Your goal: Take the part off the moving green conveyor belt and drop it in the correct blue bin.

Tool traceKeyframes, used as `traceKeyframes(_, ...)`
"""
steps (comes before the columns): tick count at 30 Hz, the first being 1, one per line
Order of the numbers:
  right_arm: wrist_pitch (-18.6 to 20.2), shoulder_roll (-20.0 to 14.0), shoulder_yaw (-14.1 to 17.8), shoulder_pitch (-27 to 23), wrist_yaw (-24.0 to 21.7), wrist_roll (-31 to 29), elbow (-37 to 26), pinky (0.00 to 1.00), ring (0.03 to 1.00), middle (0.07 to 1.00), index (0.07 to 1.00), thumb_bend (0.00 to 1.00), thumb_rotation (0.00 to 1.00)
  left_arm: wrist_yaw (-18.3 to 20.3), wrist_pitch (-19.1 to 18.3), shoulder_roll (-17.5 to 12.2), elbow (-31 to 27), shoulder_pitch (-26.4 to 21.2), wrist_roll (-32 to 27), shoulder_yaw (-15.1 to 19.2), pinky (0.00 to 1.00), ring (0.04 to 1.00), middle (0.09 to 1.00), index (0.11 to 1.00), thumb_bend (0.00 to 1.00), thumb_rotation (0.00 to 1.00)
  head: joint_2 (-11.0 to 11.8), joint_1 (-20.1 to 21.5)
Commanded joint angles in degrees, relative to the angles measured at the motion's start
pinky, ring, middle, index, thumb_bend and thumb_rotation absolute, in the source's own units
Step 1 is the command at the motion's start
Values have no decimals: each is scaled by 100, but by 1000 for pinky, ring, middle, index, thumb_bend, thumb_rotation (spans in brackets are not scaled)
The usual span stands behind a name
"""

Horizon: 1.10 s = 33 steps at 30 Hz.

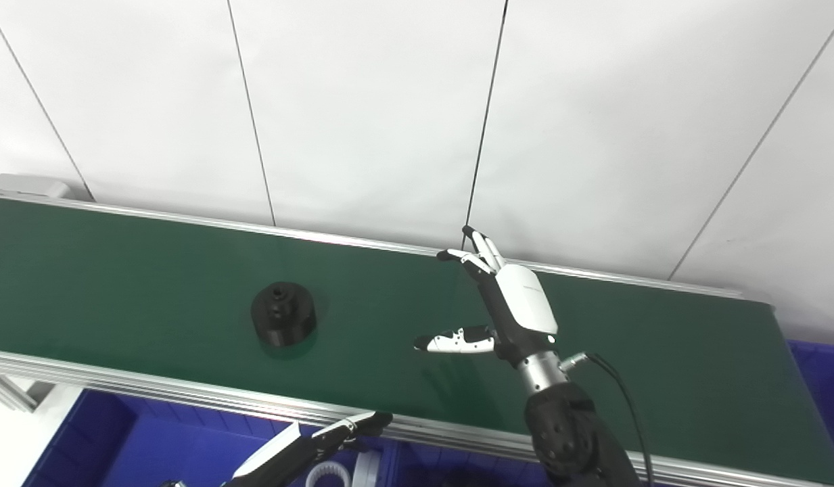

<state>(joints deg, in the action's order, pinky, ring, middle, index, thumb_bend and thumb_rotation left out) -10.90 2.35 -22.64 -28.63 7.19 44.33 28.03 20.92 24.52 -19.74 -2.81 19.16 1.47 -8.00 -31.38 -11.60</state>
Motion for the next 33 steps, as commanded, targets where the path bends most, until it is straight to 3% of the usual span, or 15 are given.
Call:
traceKeyframes(1,11,213,-78,-385,256,33,162,939,1000,999,804,990,448,-86,240,-79,-173,16,-37,22,838,910,936,912,525,506,-9,7)
traceKeyframes(11,-104,553,-328,-1000,826,-95,1848,947,1000,1000,877,1000,459,-72,239,-110,-258,165,-87,57,847,916,942,914,523,500,-64,50)
traceKeyframes(20,-629,839,-378,-1379,1168,-540,3119,950,1000,1000,898,998,440,-83,240,-114,-412,277,-92,70,850,920,943,917,528,495,-163,-34)
traceKeyframes(25,-608,1046,-612,-1665,1531,-463,3929,971,1000,1000,901,1000,473,-73,240,-97,-508,388,-184,117,854,922,940,916,529,488,-210,-82)
traceKeyframes(33,-404,1344,-905,-1917,1828,-427,4649,965,1000,1000,879,1000,488,19,240,-145,-673,540,-359,215,868,927,942,914,541,496,-272,-128)
